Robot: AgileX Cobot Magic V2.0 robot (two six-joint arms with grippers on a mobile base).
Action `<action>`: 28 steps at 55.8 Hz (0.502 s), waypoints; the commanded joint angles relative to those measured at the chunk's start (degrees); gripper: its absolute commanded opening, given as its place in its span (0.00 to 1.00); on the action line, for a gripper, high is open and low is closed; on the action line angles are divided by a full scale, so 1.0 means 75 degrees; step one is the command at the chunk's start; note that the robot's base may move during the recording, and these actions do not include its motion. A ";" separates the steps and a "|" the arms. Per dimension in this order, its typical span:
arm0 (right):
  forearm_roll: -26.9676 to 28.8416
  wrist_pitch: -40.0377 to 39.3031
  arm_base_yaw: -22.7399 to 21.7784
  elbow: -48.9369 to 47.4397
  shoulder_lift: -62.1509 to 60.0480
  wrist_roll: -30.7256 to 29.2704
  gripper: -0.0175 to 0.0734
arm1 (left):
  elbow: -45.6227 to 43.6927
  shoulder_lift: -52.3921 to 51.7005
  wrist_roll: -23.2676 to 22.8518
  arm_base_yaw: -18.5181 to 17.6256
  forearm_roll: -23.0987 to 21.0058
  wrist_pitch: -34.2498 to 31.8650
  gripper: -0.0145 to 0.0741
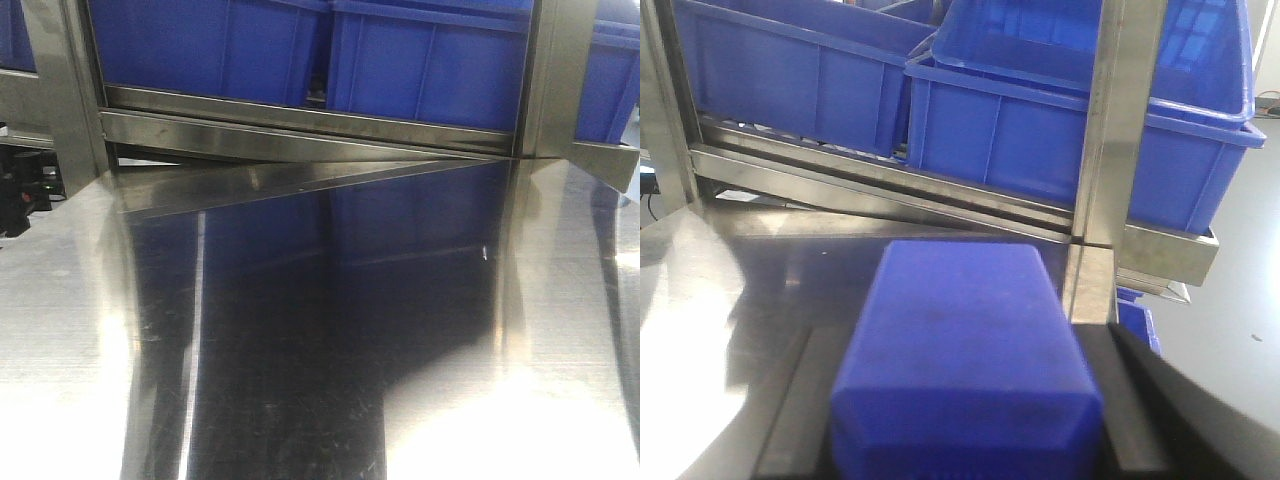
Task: Pick and sort blue part to right shelf
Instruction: 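Lift the blue rectangular block with the right gripper off the table, then drive the base away from the table holding both blocks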
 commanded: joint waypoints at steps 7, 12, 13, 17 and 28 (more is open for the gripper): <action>-0.0079 -0.0564 0.0006 -0.0205 0.0101 -0.0089 0.36 | -0.0210 -0.0085 -0.0065 -0.0034 -0.0001 -0.0711 0.54; -0.0079 -0.0571 0.0006 -0.0205 0.0101 -0.0089 0.36 | -0.0210 -0.0085 -0.0065 -0.0034 -0.0001 -0.0711 0.54; -0.0079 -0.0571 0.0006 -0.0205 0.0101 -0.0089 0.36 | -0.0210 -0.0085 -0.0065 -0.0034 -0.0001 -0.0711 0.54; -0.0079 -0.0571 0.0006 -0.0205 0.0101 -0.0089 0.36 | -0.0210 -0.0085 -0.0065 -0.0034 -0.0001 -0.0711 0.54; -0.0079 -0.0571 0.0006 -0.0205 0.0101 -0.0089 0.36 | -0.0210 -0.0085 -0.0065 -0.0034 -0.0001 -0.0711 0.54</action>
